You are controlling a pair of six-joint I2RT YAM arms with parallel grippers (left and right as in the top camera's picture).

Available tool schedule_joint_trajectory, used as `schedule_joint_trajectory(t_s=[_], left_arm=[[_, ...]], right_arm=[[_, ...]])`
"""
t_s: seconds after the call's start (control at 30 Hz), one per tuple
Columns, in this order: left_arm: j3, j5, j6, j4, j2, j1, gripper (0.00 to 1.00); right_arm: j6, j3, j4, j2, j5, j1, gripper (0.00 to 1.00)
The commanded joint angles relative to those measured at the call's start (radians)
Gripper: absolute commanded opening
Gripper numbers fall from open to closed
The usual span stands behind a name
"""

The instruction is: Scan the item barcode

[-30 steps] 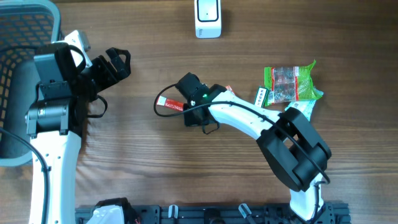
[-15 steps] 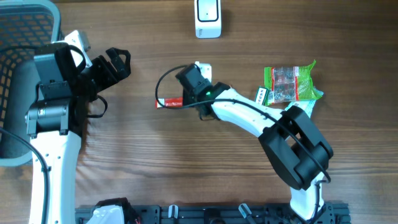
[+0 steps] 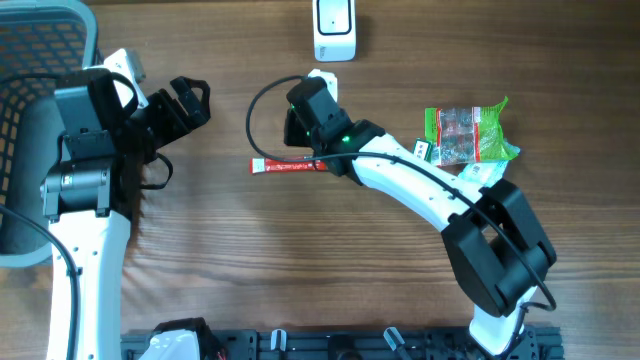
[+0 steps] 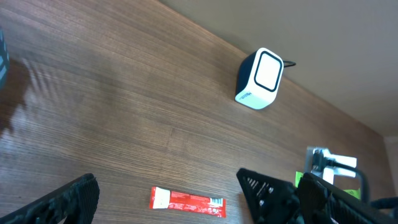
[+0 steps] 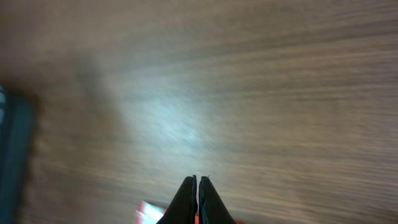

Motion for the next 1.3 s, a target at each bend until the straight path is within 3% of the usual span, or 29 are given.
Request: schedule_joint_trajectory(t_s=[0.0,0.23,0.4,0.67,0.97,1.27], left_arm=[[0.0,0.015,0.02,0.003,0.004,0.005,1.0],[0.0,0.015,0.02,0.003,0.004,0.005,1.0],[0.0,0.015,0.02,0.003,0.004,0.005,1.0],[0.0,0.015,0.02,0.003,0.004,0.005,1.0],[0.0,0.015,0.02,0.003,0.004,0.005,1.0],[0.0,0.015,0.02,0.003,0.004,0.005,1.0]], right_arm=[[0.077,0.009,0.083,0.056,-0.092,0.029,0.05],[-0.091,0.01,0.178,0.125,-0.009,0.1,0.05],[-0.08,0.01,0.241,0.2,0.017,0.124,0.05],[-0.071,0.01,0.209,0.23,-0.038,0.134,0.05],[-0.062,0.012,-0.022,0.224,-0.2,0.133,0.05],[-0.201,0.185,-0.493,0.139,-0.209,0.067,0.04]])
